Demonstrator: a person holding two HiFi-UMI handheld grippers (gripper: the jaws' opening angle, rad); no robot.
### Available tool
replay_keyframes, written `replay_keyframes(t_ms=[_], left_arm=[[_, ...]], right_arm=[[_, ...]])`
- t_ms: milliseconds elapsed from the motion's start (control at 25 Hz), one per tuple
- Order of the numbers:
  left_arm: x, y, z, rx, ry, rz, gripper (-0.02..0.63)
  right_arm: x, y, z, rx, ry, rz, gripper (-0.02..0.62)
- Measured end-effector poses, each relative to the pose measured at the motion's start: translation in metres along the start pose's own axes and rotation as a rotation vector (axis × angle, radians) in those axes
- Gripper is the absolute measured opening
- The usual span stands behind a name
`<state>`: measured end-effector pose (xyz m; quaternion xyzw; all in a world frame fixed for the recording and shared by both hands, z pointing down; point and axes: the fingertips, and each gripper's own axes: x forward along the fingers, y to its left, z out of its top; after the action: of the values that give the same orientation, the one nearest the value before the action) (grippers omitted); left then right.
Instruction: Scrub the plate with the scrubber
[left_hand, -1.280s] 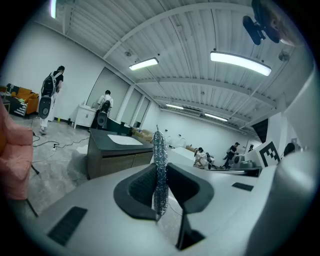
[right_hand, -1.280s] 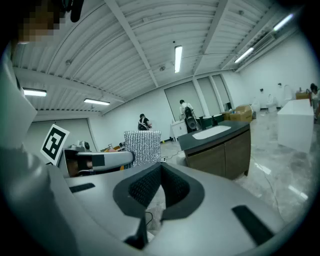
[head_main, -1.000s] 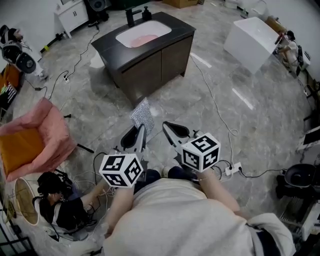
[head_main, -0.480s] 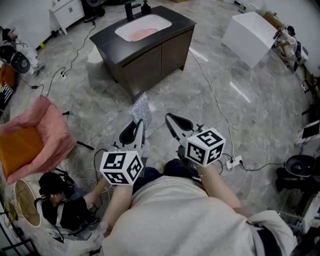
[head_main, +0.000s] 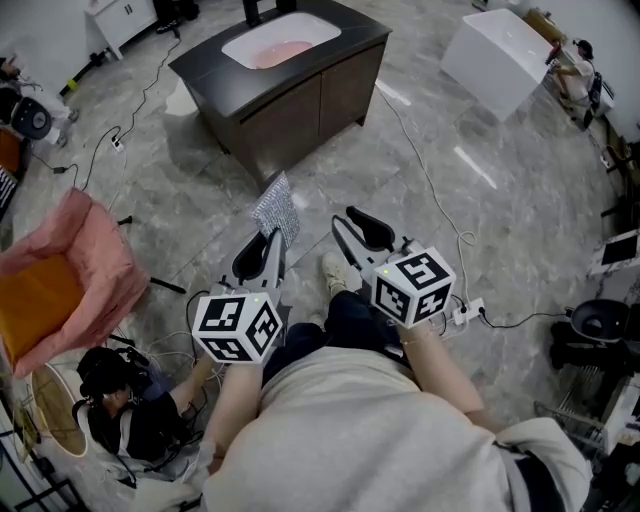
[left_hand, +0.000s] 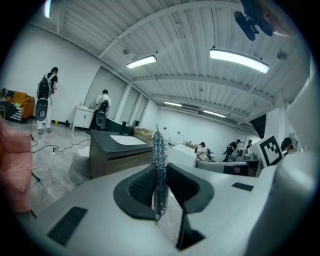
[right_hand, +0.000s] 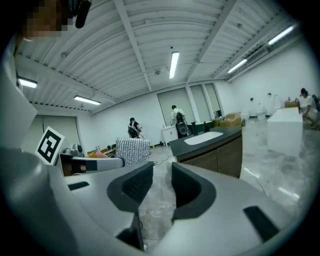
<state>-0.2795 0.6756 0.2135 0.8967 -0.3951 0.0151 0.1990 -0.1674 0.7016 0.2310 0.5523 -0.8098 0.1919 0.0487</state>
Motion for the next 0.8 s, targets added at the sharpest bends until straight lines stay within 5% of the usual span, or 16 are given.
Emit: replay_keyframes(t_ms=[800], left_arm=[[0.193,0.059,0.074,-0.074,-0.072,0.084,0.077]], right_arm=[[0.132,-0.158,0.084,0.023,0.006,0.049,0.114]])
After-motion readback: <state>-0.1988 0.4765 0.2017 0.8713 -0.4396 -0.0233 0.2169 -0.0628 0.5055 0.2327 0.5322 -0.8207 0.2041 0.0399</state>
